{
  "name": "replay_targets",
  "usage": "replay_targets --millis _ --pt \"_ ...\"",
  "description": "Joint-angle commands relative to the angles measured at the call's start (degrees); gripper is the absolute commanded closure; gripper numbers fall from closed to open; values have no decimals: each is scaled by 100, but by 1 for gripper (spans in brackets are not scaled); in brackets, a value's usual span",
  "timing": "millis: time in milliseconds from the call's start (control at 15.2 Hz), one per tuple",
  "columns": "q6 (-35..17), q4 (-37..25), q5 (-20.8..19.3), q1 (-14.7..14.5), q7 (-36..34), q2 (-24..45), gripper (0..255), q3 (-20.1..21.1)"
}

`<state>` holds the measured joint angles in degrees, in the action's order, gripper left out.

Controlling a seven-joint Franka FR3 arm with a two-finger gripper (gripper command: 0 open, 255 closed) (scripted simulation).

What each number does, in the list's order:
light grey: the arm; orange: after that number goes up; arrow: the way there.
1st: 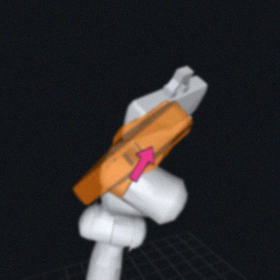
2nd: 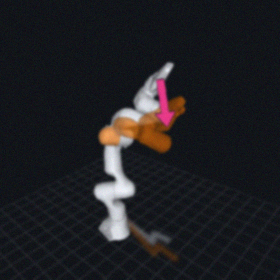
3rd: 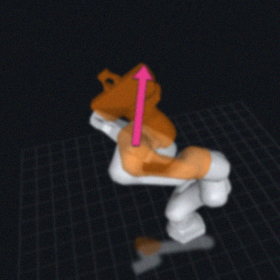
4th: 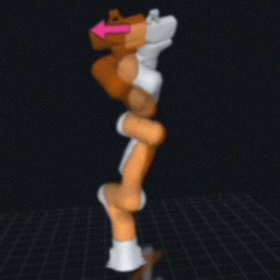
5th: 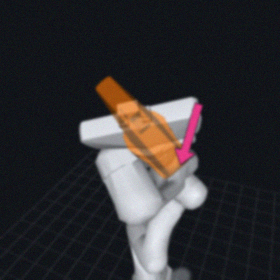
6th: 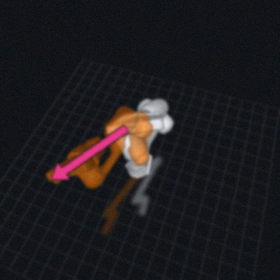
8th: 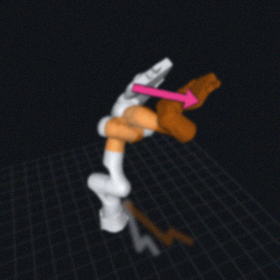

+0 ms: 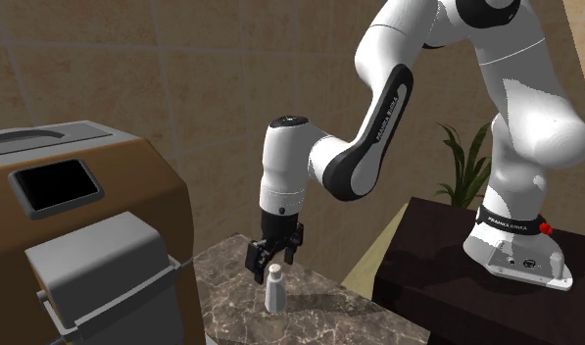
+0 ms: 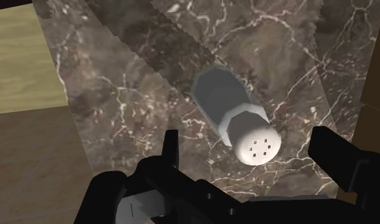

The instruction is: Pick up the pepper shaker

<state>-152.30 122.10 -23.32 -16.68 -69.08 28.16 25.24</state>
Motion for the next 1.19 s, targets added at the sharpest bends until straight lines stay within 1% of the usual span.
replay_targets --millis 0,594,1122 --pt "-26 -3 -22 -11 -10 27 255 -20" --pt "-28 0 -26 -24 -28 26 255 -20" --pt "405 55 395 245 266 -487 255 329"
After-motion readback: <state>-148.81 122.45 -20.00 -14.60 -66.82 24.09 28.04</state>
